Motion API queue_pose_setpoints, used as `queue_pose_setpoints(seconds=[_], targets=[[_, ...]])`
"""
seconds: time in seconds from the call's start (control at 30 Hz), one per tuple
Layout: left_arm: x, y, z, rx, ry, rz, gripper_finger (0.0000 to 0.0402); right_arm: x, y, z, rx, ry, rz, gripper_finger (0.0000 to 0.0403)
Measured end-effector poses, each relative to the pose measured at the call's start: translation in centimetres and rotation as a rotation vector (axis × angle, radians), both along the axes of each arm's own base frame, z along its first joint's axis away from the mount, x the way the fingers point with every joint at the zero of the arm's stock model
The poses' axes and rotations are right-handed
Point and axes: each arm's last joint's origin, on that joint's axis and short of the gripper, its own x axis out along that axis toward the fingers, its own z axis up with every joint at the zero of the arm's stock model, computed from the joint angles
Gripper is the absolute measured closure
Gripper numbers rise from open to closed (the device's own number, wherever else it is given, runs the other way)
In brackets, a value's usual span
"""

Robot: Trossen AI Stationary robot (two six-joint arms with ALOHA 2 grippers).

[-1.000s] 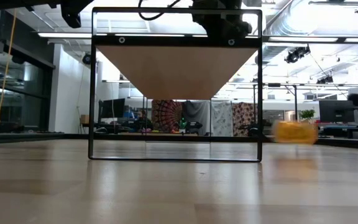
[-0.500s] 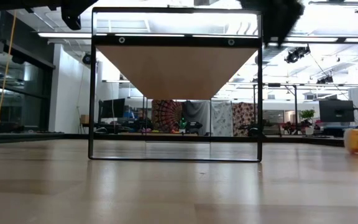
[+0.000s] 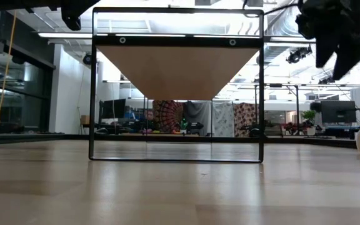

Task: Pick and place medicine bottles onto shelf by color
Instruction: Put the orange pill bottle on the shelf

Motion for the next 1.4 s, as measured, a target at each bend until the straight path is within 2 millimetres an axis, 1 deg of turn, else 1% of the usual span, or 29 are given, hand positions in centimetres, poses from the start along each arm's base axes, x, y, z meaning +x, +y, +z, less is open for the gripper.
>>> queue_pose_setpoints(seconds=[0.07,0.13,0.27,0.37,0.5,0.67,1.07,1.27,1.4], targets=[[0.0,0.0,0.0,-0.001,0.000,0.002,0.0188,-0.2,0.1,-1.0,0.019,0.009,-0.009,0.0124],[0.0,0.0,0.0,0.000,0.001,0.002,0.0188,-0.4,0.1,-2.0,0.059,0.062,-0.050,0.0124],[0.0,0.0,0.0,0.000,0.003,0.003,0.0188,-1.1,-0.2,-3.9,0.127,0.258,-0.157,0.0124],[0.0,0.0,0.0,0.001,0.003,0.005,0.0188,-1.5,-0.2,-5.3,0.120,0.380,-0.208,0.0124],[0.0,0.0,0.0,0.001,0.003,0.004,0.0188,-1.6,-0.2,-6.8,0.094,0.479,-0.244,0.0124],[0.0,0.0,0.0,0.000,0.003,0.004,0.0188,-0.8,-0.2,-7.6,0.031,0.521,-0.249,0.0124],[0.0,0.0,0.0,0.002,0.003,0.002,0.0188,1.1,0.1,-10.3,-0.028,0.630,-0.127,0.0124],[0.0,0.0,0.0,0.000,0.003,0.001,0.0188,1.7,-0.3,-11.7,-0.071,0.712,-0.110,0.0124],[0.0,0.0,0.0,0.001,0.003,0.002,0.0188,2.3,-0.7,-12.6,-0.090,0.726,-0.104,0.0124]])
